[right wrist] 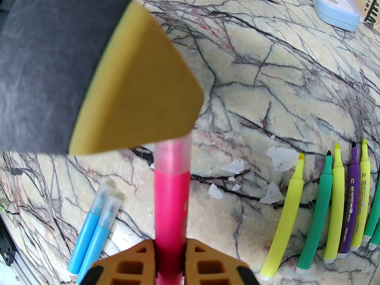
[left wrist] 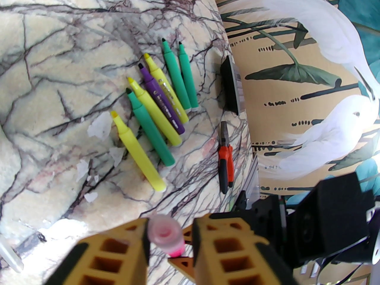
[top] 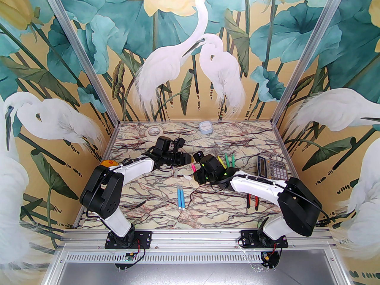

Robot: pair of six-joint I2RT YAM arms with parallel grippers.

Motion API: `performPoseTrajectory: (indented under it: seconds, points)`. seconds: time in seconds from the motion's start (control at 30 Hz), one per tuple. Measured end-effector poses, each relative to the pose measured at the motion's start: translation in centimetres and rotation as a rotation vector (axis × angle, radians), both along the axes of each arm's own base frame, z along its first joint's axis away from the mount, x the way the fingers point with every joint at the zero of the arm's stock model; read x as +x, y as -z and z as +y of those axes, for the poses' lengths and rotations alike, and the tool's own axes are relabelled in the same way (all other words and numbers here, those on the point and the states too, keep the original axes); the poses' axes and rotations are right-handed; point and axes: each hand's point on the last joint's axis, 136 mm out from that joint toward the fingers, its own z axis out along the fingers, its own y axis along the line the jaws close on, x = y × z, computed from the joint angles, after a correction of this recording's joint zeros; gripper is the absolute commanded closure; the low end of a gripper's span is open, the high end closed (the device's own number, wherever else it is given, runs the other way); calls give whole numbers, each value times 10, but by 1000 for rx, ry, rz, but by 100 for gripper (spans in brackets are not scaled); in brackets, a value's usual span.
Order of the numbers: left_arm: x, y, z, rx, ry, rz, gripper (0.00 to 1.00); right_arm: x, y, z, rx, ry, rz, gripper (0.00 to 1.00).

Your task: Open the pen caps

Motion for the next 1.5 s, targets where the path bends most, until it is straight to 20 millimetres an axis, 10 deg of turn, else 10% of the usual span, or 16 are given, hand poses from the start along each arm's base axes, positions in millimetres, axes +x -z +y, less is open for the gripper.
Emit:
performPoseTrajectory:
  seconds: [0.5, 1.13, 1.5]
  points:
    - [2, -11, -6, -13, 35, 16, 96, 10, -4, -4, 17, 22, -15, 59]
    - [2, -31, -12, -61, 76, 15, 100, 16, -12, 2, 76, 7, -13, 98]
    - [2, -30, -2, -69, 55, 82, 100, 11, -14, 2, 100, -34, -57, 100]
